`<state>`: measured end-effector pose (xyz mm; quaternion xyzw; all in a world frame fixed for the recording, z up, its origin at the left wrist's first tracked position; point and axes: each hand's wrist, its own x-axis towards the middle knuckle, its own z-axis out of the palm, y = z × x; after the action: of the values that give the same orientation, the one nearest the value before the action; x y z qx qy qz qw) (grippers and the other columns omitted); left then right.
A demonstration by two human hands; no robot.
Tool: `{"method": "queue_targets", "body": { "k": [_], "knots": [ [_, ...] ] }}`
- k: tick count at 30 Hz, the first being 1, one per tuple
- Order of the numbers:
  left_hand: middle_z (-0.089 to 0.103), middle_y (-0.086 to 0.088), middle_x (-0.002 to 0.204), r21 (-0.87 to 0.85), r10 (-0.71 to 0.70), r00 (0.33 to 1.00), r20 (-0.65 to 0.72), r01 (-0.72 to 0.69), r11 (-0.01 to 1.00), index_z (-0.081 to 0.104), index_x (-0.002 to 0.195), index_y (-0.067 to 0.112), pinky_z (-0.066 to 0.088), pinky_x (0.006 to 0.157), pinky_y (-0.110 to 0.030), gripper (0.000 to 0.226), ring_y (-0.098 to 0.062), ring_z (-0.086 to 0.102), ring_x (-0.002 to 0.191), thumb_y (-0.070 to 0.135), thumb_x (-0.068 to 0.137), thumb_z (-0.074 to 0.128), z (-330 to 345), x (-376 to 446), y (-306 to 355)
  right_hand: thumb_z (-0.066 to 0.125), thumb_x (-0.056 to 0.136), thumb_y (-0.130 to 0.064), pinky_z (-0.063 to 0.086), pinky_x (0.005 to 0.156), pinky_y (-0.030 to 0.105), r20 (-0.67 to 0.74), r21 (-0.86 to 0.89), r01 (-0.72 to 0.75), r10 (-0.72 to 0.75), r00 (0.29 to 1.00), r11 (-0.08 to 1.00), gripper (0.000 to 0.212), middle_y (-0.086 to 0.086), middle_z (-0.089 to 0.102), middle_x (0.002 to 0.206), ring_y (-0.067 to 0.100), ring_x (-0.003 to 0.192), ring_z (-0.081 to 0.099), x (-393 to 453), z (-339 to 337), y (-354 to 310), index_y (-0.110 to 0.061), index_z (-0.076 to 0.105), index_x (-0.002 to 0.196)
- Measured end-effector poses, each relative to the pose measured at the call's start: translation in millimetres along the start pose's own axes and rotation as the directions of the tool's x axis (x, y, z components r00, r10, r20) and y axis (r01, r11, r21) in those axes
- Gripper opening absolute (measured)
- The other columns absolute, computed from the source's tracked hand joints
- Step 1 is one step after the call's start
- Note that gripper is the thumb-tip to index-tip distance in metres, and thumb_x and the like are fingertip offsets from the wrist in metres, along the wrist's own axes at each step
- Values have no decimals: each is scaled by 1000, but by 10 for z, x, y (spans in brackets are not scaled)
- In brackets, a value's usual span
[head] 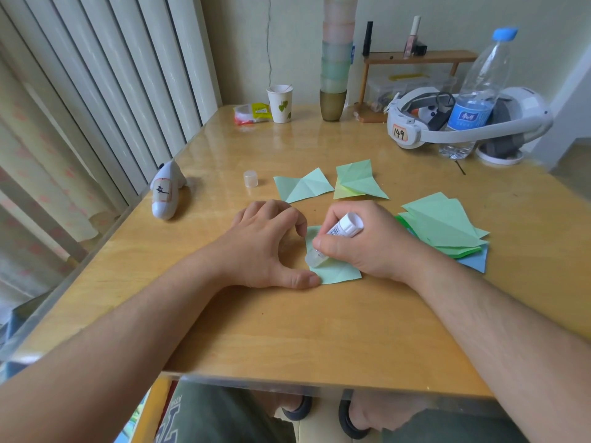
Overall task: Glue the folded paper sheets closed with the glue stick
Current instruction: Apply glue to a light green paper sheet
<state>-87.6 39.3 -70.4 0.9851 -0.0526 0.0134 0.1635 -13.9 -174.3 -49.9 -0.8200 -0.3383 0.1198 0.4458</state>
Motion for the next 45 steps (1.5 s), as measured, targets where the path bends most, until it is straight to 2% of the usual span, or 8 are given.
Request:
{"method": "queue_targets", "body": {
  "k": [5,11,15,29,36,40,43,45],
  "knots": [
    [37,17,134,3,1,1000,0,-1,1000,40,111,50,27,118,-46,74,-17,28,135,94,55,58,-4,-3,5,80,82,-27,39,56,18,15,-36,14,-14,1000,999,19,-15,59,67,2,64,50,-1,-36,-7,-21,66,73],
    [37,17,134,4,-1,1000,7,1,1000,38,109,52,26,119,-46,72,-18,27,136,95,54,58,-14,-10,12,80,81,-24,39,61,28,-9,-75,-2,2,1000,997,22,-12,56,65,7,65,48,-14,-168,83,-21,62,68],
    [37,17,134,2,-1,1000,9,1,1000,39,110,51,26,119,-47,73,-17,27,136,95,55,58,-16,-12,18,73,70,-36,39,62,33,-22,-105,-38,36,999,994,19,-8,53,64,12,65,45,-18,-254,123,-22,60,67],
    [37,17,135,8,2,1000,12,-2,1000,38,108,52,25,119,-45,70,-17,27,135,94,56,58,-11,-11,11,63,66,-32,33,60,31,-45,-94,-42,38,998,995,20,-9,46,61,11,60,38,-3,-240,154,-16,52,68],
    [37,17,137,10,1,1000,14,-1,1000,37,108,53,25,119,-44,69,-17,27,136,94,56,59,-15,-11,6,63,71,-19,21,57,31,-169,265,78,-33,985,961,31,5,28,62,18,61,27,24,-232,134,-4,37,62],
    [37,18,135,8,5,1000,10,-5,1000,38,108,53,26,118,-43,69,-16,28,134,94,56,58,-12,-11,16,66,72,-24,25,53,24,-176,335,127,-71,982,934,30,-6,32,54,11,55,30,30,-137,105,-13,41,58],
    [37,17,135,18,3,1000,7,-3,1000,39,108,52,26,118,-44,70,-17,28,134,94,56,57,-16,-16,13,70,71,-35,29,55,28,-115,248,126,-100,988,961,30,19,42,62,15,60,38,21,-64,89,-13,52,62],
    [37,18,135,17,7,1000,4,-7,1000,41,109,51,26,118,-45,70,-17,28,134,95,56,56,-11,-16,15,72,73,-36,35,57,27,-74,150,102,-92,993,983,26,14,52,66,13,63,45,9,-29,92,-14,59,68]
  ]
}}
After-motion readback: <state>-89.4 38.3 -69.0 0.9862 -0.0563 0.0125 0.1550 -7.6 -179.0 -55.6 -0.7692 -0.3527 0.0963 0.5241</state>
